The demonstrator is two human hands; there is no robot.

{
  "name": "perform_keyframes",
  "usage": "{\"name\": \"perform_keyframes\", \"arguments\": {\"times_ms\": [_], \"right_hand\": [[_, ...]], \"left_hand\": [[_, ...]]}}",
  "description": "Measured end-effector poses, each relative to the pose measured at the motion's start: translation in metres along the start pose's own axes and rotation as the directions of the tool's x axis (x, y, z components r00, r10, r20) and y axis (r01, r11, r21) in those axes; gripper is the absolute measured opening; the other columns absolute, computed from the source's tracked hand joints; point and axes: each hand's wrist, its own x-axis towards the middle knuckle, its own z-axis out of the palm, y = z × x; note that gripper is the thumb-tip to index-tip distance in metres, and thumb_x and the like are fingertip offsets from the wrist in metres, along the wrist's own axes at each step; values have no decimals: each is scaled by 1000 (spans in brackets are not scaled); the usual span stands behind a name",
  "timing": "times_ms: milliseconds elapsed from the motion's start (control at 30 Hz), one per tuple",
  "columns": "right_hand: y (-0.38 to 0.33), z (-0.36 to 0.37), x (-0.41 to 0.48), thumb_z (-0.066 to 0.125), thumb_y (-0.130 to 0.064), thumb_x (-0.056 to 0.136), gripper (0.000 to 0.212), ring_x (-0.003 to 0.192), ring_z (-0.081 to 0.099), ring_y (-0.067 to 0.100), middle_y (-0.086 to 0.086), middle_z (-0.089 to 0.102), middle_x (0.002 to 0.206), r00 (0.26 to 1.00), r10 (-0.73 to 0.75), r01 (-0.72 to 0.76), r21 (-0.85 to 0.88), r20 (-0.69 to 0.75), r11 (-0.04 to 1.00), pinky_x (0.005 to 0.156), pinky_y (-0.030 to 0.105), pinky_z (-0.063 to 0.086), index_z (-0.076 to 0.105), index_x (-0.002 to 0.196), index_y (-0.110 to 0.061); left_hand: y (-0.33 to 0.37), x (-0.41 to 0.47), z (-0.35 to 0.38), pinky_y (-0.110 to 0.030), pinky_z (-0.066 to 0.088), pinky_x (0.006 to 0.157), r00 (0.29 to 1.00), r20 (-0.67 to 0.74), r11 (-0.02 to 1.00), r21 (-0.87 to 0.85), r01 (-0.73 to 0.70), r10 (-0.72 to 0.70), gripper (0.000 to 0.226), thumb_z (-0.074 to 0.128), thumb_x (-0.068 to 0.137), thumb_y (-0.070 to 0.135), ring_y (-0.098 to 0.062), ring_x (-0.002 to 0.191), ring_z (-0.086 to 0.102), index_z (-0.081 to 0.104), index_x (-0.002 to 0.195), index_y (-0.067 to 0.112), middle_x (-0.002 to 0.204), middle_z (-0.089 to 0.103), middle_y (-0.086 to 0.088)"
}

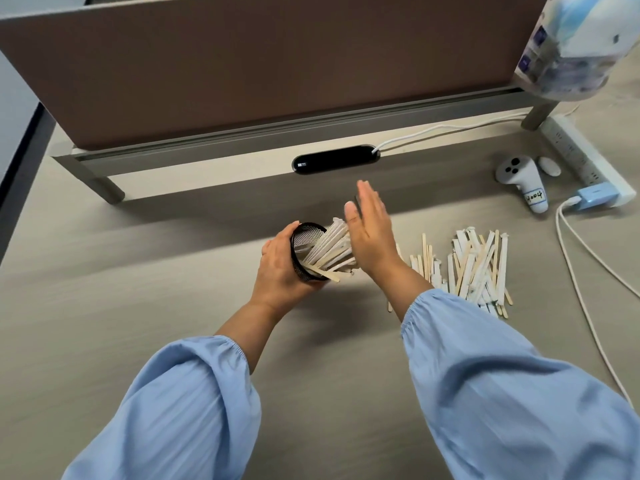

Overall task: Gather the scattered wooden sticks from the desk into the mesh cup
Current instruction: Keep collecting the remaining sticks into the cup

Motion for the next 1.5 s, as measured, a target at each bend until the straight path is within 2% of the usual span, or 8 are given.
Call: {"name": "perform_keyframes", "arguments": {"times_ms": [133, 267, 467, 667, 767, 967, 1233, 1500], "right_hand": [[-3, 1, -4, 32, -29, 102, 49, 144, 21, 12, 2, 25, 156, 991, 9, -35, 183, 136, 982, 105, 8, 16, 25, 148, -14], [-6, -2, -3, 31, -35, 98, 53, 143, 28, 16, 5, 31, 154, 997, -30, 9, 269, 74, 963, 118, 30, 22, 30, 146, -14], [-4, 2, -3, 34, -29, 101, 50, 145, 23, 13, 3, 27, 156, 961, 10, -58, 166, 278, 984, 109, 13, 15, 28, 148, -12], [8, 6, 5, 29, -34, 101, 52, 142, 31, 16, 5, 33, 153, 989, 81, -123, 366, 127, 922, 119, 34, 22, 27, 147, -12], [23, -2, 18, 37, -20, 100, 44, 135, 42, 22, 10, 45, 145, 976, 206, -198, 112, -72, 974, 112, 30, 30, 38, 142, -7], [55, -2, 40, 47, -13, 95, 46, 135, 41, 28, 11, 44, 146, 931, 360, -322, -326, 60, 889, 109, 32, 32, 42, 140, -8], [62, 10, 64, 56, -7, 89, 37, 119, 52, 34, 15, 58, 126, 951, 308, -246, -532, 29, 810, 92, 38, 45, 52, 125, -8], [58, 17, 65, 51, -3, 85, 27, 109, 57, 36, 17, 60, 117, 929, 354, -223, -598, 110, 770, 85, 34, 47, 56, 112, -4]], "left_hand": [[2, 2, -1, -42, 34, 101, 1000, 12, 1000, 5, -12, 12, 100, 83, 48, 34, -30, 115, 45, 37, 132, 5, 130, 49, -11], [-1, 3, -2, -41, 33, 103, 998, -17, 998, -32, 56, -57, 100, 80, 50, 39, -30, 120, 42, 35, 134, 8, 133, 47, -10], [1, 3, -3, -39, 32, 103, 997, -31, 996, -42, 75, -77, 101, 74, 49, 47, -29, 120, 43, 36, 133, 5, 133, 47, -11], [-3, 3, -7, -37, 32, 103, 993, -56, 993, -56, 101, -104, 100, 76, 49, 43, -28, 120, 43, 35, 134, 8, 133, 47, -9], [-7, 6, -10, -50, 28, 107, 982, -137, 992, -32, 124, -127, 99, 74, 50, 45, -28, 118, 44, 36, 133, 5, 131, 49, -12], [-19, 16, -8, -51, 25, 108, 959, -188, 977, -53, 208, -214, 98, 86, 55, 26, -26, 124, 39, 32, 135, 9, 136, 44, -9], [-40, 33, -14, -39, 35, 105, 893, -260, 925, -206, 320, -367, 101, 86, 53, 32, -19, 122, 43, 29, 136, 19, 133, 46, -4], [-40, 32, -6, -41, 37, 104, 923, -182, 933, -191, 304, -338, 103, 87, 52, 33, -19, 123, 43, 29, 136, 18, 133, 46, -5]]}}
